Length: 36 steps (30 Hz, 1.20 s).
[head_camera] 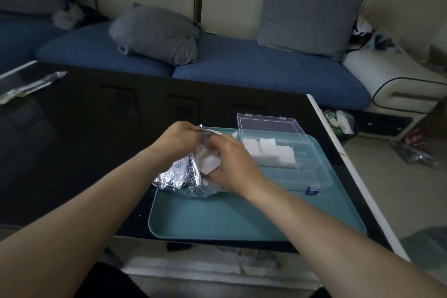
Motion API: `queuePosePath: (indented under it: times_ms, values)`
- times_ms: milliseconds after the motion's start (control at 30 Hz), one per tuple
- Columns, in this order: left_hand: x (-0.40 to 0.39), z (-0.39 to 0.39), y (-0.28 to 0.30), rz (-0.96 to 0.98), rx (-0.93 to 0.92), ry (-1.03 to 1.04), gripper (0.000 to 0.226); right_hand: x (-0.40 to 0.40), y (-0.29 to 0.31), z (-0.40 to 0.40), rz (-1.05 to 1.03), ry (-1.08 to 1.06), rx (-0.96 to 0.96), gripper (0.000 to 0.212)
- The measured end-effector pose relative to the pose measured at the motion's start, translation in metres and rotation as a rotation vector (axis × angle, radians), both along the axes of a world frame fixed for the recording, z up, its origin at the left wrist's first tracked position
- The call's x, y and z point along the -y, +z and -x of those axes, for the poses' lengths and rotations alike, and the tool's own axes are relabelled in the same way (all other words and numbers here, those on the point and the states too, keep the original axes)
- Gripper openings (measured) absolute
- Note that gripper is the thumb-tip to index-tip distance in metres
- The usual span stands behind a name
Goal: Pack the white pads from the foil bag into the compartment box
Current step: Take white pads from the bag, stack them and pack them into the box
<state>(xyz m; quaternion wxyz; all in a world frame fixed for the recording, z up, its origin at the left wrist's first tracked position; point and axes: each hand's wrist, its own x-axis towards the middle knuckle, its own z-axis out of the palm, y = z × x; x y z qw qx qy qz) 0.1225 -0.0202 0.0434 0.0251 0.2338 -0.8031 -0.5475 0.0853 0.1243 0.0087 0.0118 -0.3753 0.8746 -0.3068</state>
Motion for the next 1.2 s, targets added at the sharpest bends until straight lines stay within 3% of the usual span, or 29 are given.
queuePosePath:
  times_ms: [67, 100, 233, 467, 567, 633, 800, 933, 1200]
  values:
    - [-0.001, 0.001, 0.001, -0.018, 0.002, -0.015, 0.014, 0.001, 0.0, 0.0, -0.035, 0.041, 0.025, 0.082]
    - [-0.001, 0.001, 0.0, -0.021, 0.005, -0.022, 0.014, 0.001, 0.0, 0.0, -0.032, 0.046, 0.018, 0.08]
    - [-0.005, 0.003, -0.001, -0.008, -0.001, -0.012, 0.013, -0.001, 0.003, 0.002, 0.095, 0.0, -0.047, 0.044]
    - [-0.003, 0.005, -0.003, 0.105, -0.008, 0.012, 0.013, -0.003, 0.01, -0.002, 0.096, -0.053, -0.052, 0.012]
    - [-0.004, 0.005, -0.001, 0.243, -0.022, 0.007, 0.016, -0.008, 0.013, 0.005, 0.161, -0.072, -0.013, 0.006]
    - [-0.005, 0.004, 0.001, 0.346, -0.041, 0.0, 0.019, -0.015, 0.014, 0.012, 0.203, -0.109, 0.016, 0.015]
    - [-0.005, 0.001, 0.003, 0.437, -0.112, 0.023, 0.024, -0.033, 0.01, 0.022, 0.308, -0.189, 0.253, 0.044]
    - [-0.01, 0.004, 0.002, 0.446, -0.151, 0.033, 0.024, -0.041, 0.018, 0.022, 0.528, -0.225, 0.627, 0.01]
    - [-0.028, 0.004, 0.008, 0.567, -0.226, -0.169, 0.041, -0.061, 0.035, 0.023, 0.795, -0.328, 0.881, 0.011]
